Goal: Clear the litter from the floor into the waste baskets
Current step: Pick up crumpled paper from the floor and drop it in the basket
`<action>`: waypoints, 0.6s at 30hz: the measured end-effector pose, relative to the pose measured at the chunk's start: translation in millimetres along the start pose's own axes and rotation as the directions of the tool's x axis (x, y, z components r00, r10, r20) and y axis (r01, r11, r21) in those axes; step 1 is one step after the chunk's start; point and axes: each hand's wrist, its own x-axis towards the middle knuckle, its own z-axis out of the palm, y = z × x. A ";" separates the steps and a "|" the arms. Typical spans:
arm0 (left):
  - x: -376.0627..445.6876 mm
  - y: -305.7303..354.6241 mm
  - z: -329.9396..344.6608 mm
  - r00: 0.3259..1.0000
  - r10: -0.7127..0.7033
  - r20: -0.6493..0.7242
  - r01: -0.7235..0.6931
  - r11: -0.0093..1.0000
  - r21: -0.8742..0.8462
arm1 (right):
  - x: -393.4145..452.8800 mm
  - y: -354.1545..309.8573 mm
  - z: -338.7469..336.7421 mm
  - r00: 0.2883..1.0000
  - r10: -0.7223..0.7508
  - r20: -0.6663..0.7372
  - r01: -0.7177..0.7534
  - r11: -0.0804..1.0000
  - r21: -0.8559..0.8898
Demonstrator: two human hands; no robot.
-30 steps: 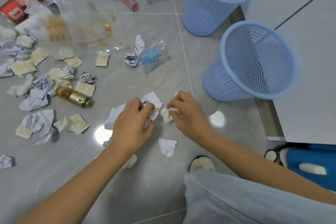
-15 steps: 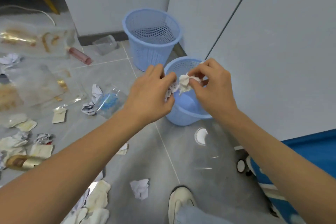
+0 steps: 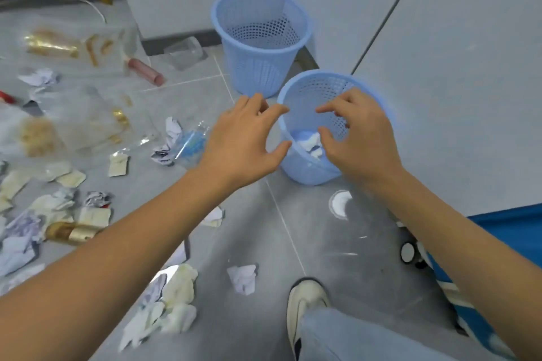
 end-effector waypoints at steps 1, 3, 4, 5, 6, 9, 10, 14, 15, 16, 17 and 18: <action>-21.2 -11.2 -5.2 0.999 -0.042 -0.005 0.042 0.999 -0.015 | -11.5 -14.9 4.0 0.999 -0.035 -0.005 0.035 0.999 0.040; -69.5 -32.6 -8.7 0.987 -0.163 0.010 0.163 0.986 -0.044 | -41.4 -41.5 21.9 0.995 -0.090 0.048 0.085 0.991 0.103; -96.4 -41.9 -6.9 0.974 -0.223 0.034 0.225 0.974 -0.041 | -58.4 -51.8 35.4 0.987 -0.122 0.105 0.108 0.986 0.130; -124.0 -48.9 -3.0 0.959 -0.276 0.065 0.278 0.960 -0.033 | -76.5 -60.1 50.9 0.971 -0.152 0.182 0.124 0.980 0.155; -151.2 -53.7 2.9 0.943 -0.318 0.096 0.322 0.946 -0.028 | -95.3 -65.7 67.9 0.946 -0.175 0.273 0.129 0.976 0.178; -223.4 -56.3 25.9 0.893 -0.410 0.188 0.419 0.908 -0.013 | -150.8 -75.6 114.7 0.789 -0.196 0.583 0.109 0.977 0.181; -243.1 -54.3 34.1 0.870 -0.437 0.227 0.448 0.894 0.002 | -166.3 -77.5 126.8 0.714 -0.199 0.671 0.118 0.979 0.165; -298.2 -42.6 63.4 0.797 -0.455 0.397 0.469 0.881 0.065 | -205.9 -84.0 158.3 0.517 -0.212 0.830 0.250 0.964 0.090; -305.6 -40.0 68.8 0.788 -0.441 0.430 0.451 0.889 0.085 | -210.5 -85.2 162.7 0.512 -0.187 0.839 0.272 0.961 0.048; -311.7 -38.0 73.8 0.783 -0.425 0.454 0.424 0.899 0.111 | -213.8 -86.2 165.8 0.516 -0.161 0.842 0.282 0.959 0.011; -316.0 -36.0 77.4 0.778 -0.413 0.473 0.396 0.907 0.142 | -216.6 -86.4 168.1 0.521 -0.139 0.842 0.280 0.960 -0.015; -318.7 -34.2 79.8 0.772 -0.410 0.486 0.378 0.911 0.168 | -219.0 -85.2 170.4 0.525 -0.129 0.841 0.276 0.961 -0.025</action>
